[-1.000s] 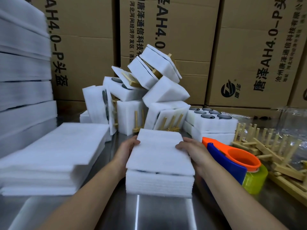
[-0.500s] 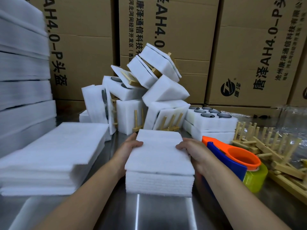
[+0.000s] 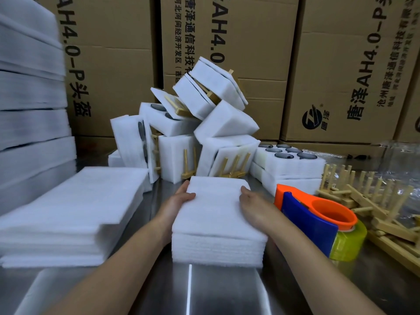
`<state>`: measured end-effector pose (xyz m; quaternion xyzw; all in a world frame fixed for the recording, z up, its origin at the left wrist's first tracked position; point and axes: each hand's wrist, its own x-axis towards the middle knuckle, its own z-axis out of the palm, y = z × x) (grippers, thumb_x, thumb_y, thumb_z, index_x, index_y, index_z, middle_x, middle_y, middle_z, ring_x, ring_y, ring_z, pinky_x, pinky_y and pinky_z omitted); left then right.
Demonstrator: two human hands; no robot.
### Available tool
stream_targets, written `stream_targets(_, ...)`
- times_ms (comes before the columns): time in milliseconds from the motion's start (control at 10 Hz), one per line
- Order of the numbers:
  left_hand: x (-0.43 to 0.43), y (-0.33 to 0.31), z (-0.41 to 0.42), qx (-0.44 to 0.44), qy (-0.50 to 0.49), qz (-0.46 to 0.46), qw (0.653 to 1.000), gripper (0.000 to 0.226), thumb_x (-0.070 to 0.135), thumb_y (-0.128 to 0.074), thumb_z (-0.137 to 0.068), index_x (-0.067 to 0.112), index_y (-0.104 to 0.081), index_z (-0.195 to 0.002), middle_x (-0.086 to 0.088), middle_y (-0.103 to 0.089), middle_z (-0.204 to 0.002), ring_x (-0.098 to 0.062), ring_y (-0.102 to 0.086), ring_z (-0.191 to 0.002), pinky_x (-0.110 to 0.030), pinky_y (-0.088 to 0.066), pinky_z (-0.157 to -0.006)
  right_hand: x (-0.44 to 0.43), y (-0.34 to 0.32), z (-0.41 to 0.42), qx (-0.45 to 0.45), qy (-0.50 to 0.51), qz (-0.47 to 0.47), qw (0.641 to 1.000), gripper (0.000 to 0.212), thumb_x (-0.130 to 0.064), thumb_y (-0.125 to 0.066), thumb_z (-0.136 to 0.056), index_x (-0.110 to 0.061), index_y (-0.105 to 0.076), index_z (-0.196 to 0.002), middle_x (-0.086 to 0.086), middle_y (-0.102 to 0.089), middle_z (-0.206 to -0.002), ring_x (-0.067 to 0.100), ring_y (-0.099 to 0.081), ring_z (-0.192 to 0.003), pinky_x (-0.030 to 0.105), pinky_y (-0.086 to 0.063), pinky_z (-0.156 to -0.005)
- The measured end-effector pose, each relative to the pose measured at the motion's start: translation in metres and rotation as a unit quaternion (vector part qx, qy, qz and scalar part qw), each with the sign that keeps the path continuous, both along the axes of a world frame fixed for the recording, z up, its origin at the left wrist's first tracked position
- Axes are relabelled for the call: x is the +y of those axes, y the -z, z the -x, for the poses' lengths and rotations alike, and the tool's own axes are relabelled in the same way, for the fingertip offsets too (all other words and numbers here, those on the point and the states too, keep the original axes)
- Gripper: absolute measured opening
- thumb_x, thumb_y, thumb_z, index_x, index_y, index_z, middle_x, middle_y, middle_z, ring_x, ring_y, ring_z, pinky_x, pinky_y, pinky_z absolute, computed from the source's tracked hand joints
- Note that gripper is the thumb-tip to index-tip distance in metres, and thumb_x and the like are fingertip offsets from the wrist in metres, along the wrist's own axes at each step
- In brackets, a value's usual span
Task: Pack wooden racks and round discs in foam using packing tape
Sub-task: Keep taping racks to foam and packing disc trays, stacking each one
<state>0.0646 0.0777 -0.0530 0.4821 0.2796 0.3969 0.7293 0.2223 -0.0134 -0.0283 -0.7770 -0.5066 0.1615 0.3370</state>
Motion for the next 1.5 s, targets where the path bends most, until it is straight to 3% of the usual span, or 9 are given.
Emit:
stream_targets(200,0.001,-0.013,0.01,0.092,0.032,-0.04,0.994,0.049,0.001,-0.046,-0.093,0.031,-0.044,-0.133,0.005,-0.074,-0.088,-0.016,-0.072,-0.078,-0.027,-0.055,-0.059,-0.003,0.0,-0.007,-0.039,-0.065,0.053,0.996,0.062,-0.045,-0.028,-0.101,-0.011,-0.014,-0.152,0.009,-0.022,-0.157,0.024,-0.028,-0.14,0.027,-0.028,-0.103)
stream_targets(300,0.0,-0.028,0.009,0.306,-0.046,-0.203,0.929,0.071,0.009,-0.059,-0.09,0.031,-0.024,-0.148,0.002,-0.053,-0.133,-0.014,-0.057,-0.109,-0.023,-0.044,-0.081,-0.002,0.001,-0.007,-0.038,-0.069,0.049,0.996,0.064,-0.047,-0.03,-0.1,-0.015,-0.012,-0.153,0.005,-0.017,-0.158,0.022,-0.026,-0.141,0.025,-0.027,-0.104)
stream_targets(500,-0.022,-0.029,-0.007,0.455,-0.131,-0.583,0.661,0.056,0.013,-0.048,-0.094,0.032,-0.033,-0.144,0.011,-0.016,-0.157,-0.009,-0.007,-0.145,-0.029,-0.008,-0.117,0.001,0.003,-0.008,-0.046,-0.058,0.044,0.996,0.065,-0.047,-0.033,-0.099,-0.014,-0.014,-0.152,0.005,-0.019,-0.158,0.022,-0.029,-0.139,0.026,-0.03,-0.099)
stream_targets(700,-0.028,-0.036,-0.017,0.569,-0.015,-0.569,0.593,0.049,0.042,-0.024,-0.101,0.026,-0.026,-0.148,0.009,-0.009,-0.158,-0.009,-0.001,-0.145,-0.034,-0.003,-0.118,0.003,0.004,-0.008,-0.041,-0.045,0.035,0.998,0.058,-0.045,-0.037,-0.098,-0.009,-0.031,-0.144,0.011,-0.036,-0.149,0.024,-0.043,-0.127,0.027,-0.034,-0.085)
stream_targets(900,-0.038,-0.034,-0.027,0.481,-0.017,-0.535,0.695,0.046,0.036,-0.032,-0.101,0.031,-0.029,-0.146,0.013,-0.019,-0.156,-0.003,-0.009,-0.143,-0.021,-0.005,-0.113,0.008,0.01,-0.011,-0.041,-0.047,0.03,0.998,0.059,-0.046,-0.038,-0.097,-0.004,-0.037,-0.139,0.015,-0.042,-0.143,0.026,-0.044,-0.126,0.027,-0.033,-0.082)
stream_targets(1000,-0.036,-0.027,-0.029,0.532,0.053,-0.496,0.684,0.049,0.036,-0.021,-0.102,0.029,-0.013,-0.15,0.01,-0.005,-0.158,-0.003,0.001,-0.144,-0.021,0.004,-0.113,0.001,0.005,-0.007,-0.057,-0.055,0.03,0.996,0.058,-0.043,-0.037,-0.099,-0.011,-0.03,-0.146,0.007,-0.031,-0.153,0.023,-0.033,-0.137,0.026,-0.03,-0.101)
stream_targets(1200,-0.031,-0.024,-0.03,0.551,0.071,-0.504,0.662,0.049,0.038,-0.018,-0.102,0.032,-0.011,-0.15,0.01,0.002,-0.158,-0.005,0.004,-0.144,-0.023,0.005,-0.113,-0.047,-0.055,-0.028,-0.091,0.111,-0.258,0.956,0.023,-0.032,-0.046,-0.094,-0.026,-0.067,-0.1,0.004,-0.068,-0.099,0.026,-0.061,-0.095,0.033,-0.047,-0.078)
stream_targets(1300,-0.03,-0.023,-0.03,0.548,0.071,-0.501,0.666,0.049,0.039,-0.018,-0.102,0.033,-0.011,-0.15,0.012,0.001,-0.158,-0.003,0.004,-0.144,-0.023,0.005,-0.113,-0.064,-0.082,-0.076,-0.161,0.215,-0.275,0.923,0.03,-0.022,-0.051,-0.092,-0.023,-0.063,-0.12,0.006,-0.068,-0.11,0.029,-0.062,-0.093,0.037,-0.051,-0.078)
stream_targets(1500,-0.033,-0.024,-0.031,0.551,0.062,-0.501,0.665,0.049,0.038,-0.018,-0.102,0.033,-0.012,-0.15,0.011,0.0,-0.159,-0.004,0.002,-0.144,-0.023,0.005,-0.113,-0.071,-0.039,-0.17,-0.169,0.332,0.001,0.928,0.031,-0.003,-0.055,-0.088,-0.001,-0.063,-0.118,0.024,-0.062,-0.114,0.037,-0.057,-0.104,0.037,-0.047,-0.079)
